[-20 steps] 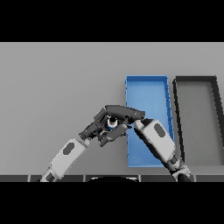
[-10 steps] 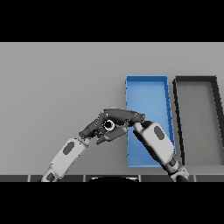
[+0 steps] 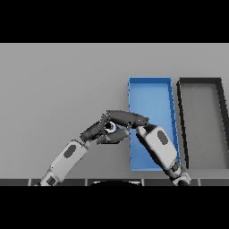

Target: Pick up the blue pipe and place it into the blue bin.

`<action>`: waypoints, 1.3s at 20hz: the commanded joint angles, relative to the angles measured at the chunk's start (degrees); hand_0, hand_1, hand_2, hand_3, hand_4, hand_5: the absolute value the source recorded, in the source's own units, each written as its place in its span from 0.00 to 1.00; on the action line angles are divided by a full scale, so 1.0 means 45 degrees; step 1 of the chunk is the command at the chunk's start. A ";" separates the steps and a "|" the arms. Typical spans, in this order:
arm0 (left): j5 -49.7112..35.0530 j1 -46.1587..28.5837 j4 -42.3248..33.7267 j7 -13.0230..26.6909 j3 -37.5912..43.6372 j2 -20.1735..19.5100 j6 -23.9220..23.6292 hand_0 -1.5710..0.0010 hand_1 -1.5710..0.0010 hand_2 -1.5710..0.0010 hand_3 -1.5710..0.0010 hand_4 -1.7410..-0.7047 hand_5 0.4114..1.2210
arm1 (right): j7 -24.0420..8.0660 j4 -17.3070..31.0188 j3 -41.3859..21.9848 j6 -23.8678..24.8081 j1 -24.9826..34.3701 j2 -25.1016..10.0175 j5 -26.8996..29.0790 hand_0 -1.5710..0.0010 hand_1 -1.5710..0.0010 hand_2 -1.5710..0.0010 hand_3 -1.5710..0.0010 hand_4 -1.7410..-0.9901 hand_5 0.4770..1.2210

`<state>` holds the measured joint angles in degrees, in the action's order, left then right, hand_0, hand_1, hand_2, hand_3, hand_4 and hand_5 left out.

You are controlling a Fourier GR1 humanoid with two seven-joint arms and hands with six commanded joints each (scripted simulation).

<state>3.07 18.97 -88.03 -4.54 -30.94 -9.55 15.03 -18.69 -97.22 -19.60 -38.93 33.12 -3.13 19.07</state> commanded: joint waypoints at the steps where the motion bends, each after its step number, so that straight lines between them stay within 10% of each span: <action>1: -0.0077 0.0054 0.0027 0.0169 0.0039 0.0054 -0.0008 0.89 0.89 0.90 0.90 0.81 0.52 | -0.0039 -0.0003 0.0010 0.0063 -0.0020 0.0066 -0.0051 0.00 0.00 0.00 0.00 0.34 0.99; 7: -0.0766 -0.0356 0.0188 0.1195 0.0270 0.0260 -0.0089 0.97 0.97 0.97 0.97 0.82 0.28 | 0.0261 0.0083 0.0204 0.0034 -0.0128 0.0328 -0.0335 0.00 0.00 0.00 0.00 0.34 1.00; 16: -0.1054 -0.0766 -0.0353 0.2064 0.0242 0.0089 -0.0055 1.00 1.00 1.00 1.00 0.79 0.11 | -0.3213 -0.0339 0.1490 0.3041 0.2485 -0.0412 0.6090 0.00 0.00 0.00 0.00 0.33 1.00; 26: -0.0928 -0.0747 -0.0576 0.2186 0.0152 -0.0128 0.0047 1.00 1.00 1.00 1.00 0.82 0.09 | -0.1549 0.3621 0.4105 0.4805 0.6808 -0.2794 0.5044 0.00 0.00 0.00 0.00 0.32 1.00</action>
<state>-1.11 15.60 -90.62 5.31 -30.26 -10.13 15.25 -25.70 -80.86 -1.08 -17.25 63.78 -15.78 41.77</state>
